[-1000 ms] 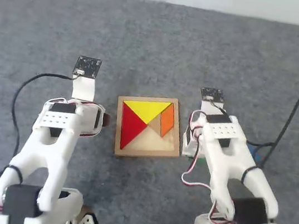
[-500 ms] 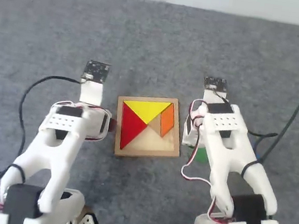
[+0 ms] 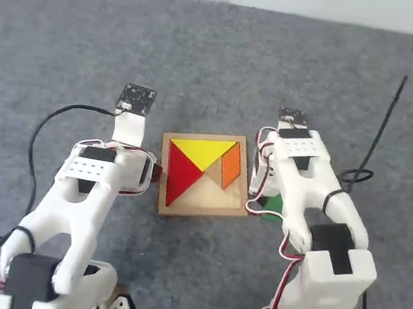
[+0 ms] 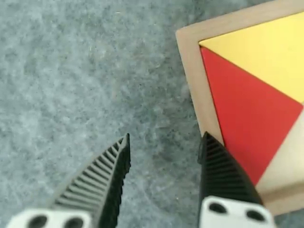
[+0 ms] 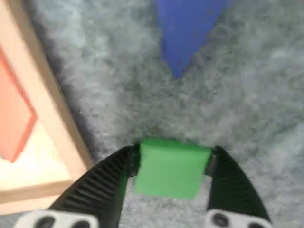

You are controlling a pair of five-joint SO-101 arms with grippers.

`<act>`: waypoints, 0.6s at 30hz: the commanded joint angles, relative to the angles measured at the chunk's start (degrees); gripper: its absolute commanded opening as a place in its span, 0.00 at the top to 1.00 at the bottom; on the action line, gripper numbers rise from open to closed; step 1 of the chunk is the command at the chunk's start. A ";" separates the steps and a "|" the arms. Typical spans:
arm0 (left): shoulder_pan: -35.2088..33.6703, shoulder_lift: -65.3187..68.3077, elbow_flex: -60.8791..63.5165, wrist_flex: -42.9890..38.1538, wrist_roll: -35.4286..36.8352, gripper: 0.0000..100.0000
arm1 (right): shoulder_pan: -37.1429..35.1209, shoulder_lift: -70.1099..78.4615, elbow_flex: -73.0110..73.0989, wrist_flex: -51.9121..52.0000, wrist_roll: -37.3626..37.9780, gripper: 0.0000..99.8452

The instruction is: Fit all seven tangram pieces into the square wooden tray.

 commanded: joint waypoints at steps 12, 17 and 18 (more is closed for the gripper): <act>-4.40 -2.64 -2.15 -2.02 -0.53 0.77 | -1.63 -14.81 -1.32 1.71 8.44 0.99; -5.63 -2.64 -2.07 -3.25 1.49 0.77 | -9.27 -25.80 -0.79 1.45 17.49 0.99; -5.63 -2.64 -2.07 -3.25 1.49 0.77 | -10.59 -26.77 -0.97 1.19 20.13 0.99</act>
